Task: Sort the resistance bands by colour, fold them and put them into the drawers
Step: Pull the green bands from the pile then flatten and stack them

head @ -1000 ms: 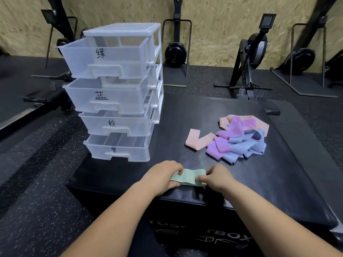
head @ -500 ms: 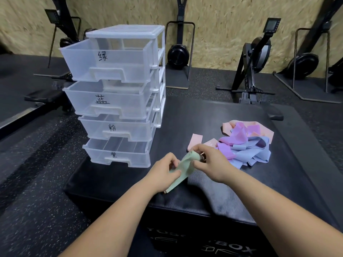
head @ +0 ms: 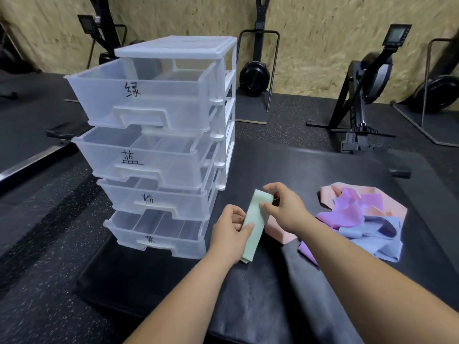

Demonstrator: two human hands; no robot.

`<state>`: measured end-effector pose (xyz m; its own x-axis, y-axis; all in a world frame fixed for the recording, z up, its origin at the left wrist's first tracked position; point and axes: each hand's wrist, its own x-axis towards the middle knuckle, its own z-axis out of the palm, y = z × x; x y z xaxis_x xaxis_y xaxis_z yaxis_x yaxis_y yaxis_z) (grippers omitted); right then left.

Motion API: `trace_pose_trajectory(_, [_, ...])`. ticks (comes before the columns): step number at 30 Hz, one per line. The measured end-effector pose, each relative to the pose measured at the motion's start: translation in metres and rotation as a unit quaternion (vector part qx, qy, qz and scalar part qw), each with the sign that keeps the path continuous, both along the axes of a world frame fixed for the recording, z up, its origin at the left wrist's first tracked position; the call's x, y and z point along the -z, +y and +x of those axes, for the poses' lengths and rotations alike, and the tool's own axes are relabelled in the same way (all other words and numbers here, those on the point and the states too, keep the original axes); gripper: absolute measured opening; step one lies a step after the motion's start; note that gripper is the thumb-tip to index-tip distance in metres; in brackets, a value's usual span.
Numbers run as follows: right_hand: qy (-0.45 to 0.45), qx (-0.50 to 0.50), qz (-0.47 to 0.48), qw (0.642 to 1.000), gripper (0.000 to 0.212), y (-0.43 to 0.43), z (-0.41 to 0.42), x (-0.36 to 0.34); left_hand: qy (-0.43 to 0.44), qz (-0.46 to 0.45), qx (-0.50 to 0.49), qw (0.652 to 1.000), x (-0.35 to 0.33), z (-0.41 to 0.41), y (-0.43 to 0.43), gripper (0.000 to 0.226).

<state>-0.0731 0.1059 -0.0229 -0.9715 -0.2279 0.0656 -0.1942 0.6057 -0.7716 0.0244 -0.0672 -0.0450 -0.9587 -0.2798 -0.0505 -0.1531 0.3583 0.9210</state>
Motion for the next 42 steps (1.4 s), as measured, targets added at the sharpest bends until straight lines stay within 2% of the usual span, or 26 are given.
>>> trace_pose_trajectory(6, [-0.006,-0.029,0.041,0.999,0.035,-0.02,-0.061,0.013,-0.011,0.035,-0.06,0.998,0.009,-0.051,0.005,0.023])
trace_pose_trajectory(12, [-0.003,-0.014,0.011,1.0,0.041,-0.035,-0.099,0.036,-0.002,0.023,-0.084,0.996,0.019,-0.088,0.004,0.024])
trace_pose_trajectory(15, [0.017,-0.003,-0.004,1.0,0.039,-0.038,-0.106,0.048,0.009,-0.035,-0.083,0.996,0.031,-0.098,0.004,0.029])
trace_pose_trajectory(19, [0.067,0.006,0.046,0.997,0.032,-0.036,-0.108,0.065,0.019,-0.124,-0.089,0.988,0.048,-0.102,0.003,0.032])
trace_pose_trajectory(24, [0.052,0.036,0.064,0.996,0.019,-0.038,-0.11,0.06,0.0,-0.17,-0.095,0.981,0.045,-0.107,0.006,0.026])
trace_pose_trajectory(27, [0.038,0.031,0.061,0.997,0.016,-0.036,-0.108,0.052,-0.021,-0.178,-0.082,0.98,0.037,-0.107,0.007,0.028])
trace_pose_trajectory(30, [0.04,0.027,0.056,0.997,0.022,-0.022,-0.1,0.04,-0.012,-0.146,-0.067,0.987,0.028,-0.1,0.008,0.032])
trace_pose_trajectory(34, [0.061,0.017,0.092,0.994,0.023,0.007,-0.079,0.021,-0.006,-0.143,-0.044,0.989,0.013,-0.084,0.012,0.038])
trace_pose_trajectory(42, [0.089,-0.004,0.21,0.974,0.028,0.075,-0.001,-0.014,0.04,-0.263,0.027,0.964,-0.009,-0.023,0.025,0.044])
